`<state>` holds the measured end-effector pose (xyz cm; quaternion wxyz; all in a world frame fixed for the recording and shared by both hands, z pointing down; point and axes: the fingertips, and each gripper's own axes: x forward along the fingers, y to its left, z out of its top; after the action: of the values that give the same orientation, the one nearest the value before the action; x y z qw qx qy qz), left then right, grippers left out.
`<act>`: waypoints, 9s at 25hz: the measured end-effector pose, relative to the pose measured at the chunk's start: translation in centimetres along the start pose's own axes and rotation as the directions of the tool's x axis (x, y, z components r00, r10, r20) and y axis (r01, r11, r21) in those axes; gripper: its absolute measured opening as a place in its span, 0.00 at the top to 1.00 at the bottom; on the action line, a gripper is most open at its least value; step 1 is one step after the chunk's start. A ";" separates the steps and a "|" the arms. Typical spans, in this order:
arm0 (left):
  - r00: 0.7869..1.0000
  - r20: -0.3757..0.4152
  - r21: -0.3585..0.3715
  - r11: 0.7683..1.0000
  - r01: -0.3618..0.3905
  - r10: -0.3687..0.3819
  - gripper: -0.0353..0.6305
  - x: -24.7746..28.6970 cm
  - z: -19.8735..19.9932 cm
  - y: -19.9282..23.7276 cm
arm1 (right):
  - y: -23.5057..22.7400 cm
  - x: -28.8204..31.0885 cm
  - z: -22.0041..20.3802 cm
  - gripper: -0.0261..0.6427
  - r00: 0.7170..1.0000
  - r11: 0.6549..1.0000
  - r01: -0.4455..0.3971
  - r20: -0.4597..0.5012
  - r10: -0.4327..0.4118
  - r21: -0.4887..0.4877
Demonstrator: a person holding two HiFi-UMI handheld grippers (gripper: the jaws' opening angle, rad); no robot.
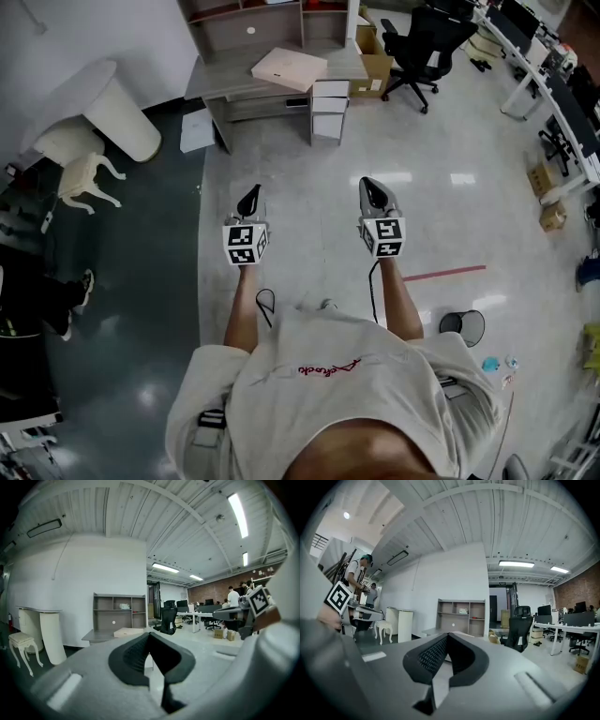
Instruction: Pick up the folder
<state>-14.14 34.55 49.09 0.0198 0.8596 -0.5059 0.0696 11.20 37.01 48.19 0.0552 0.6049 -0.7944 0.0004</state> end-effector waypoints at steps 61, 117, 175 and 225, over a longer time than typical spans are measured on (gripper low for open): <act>1.000 0.005 -0.026 1.000 -0.015 0.016 0.95 18.7 0.4 3.4 | -7.5 17.3 -0.8 0.95 0.997 0.997 -0.079 0.002 0.079 -0.006; 0.992 -0.017 -0.029 0.992 0.123 -0.123 0.95 45.3 2.3 21.2 | -11.7 47.2 0.6 0.95 0.999 0.999 0.032 -0.032 -0.032 0.019; 0.989 -0.130 -0.043 0.997 0.064 -0.069 0.95 77.7 4.3 32.3 | -25.7 79.4 -1.4 0.95 0.988 0.993 -0.076 -0.128 0.086 0.086; 0.901 -0.368 -0.225 0.962 0.154 -0.230 0.95 73.6 -13.1 26.8 | -17.3 73.5 -18.8 0.95 0.894 0.961 -0.037 -0.421 0.154 0.273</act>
<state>-3.62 -40.94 71.33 0.2093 0.8682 -0.4085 0.1884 10.19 -36.99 72.21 0.1535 0.5509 -0.7836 0.2426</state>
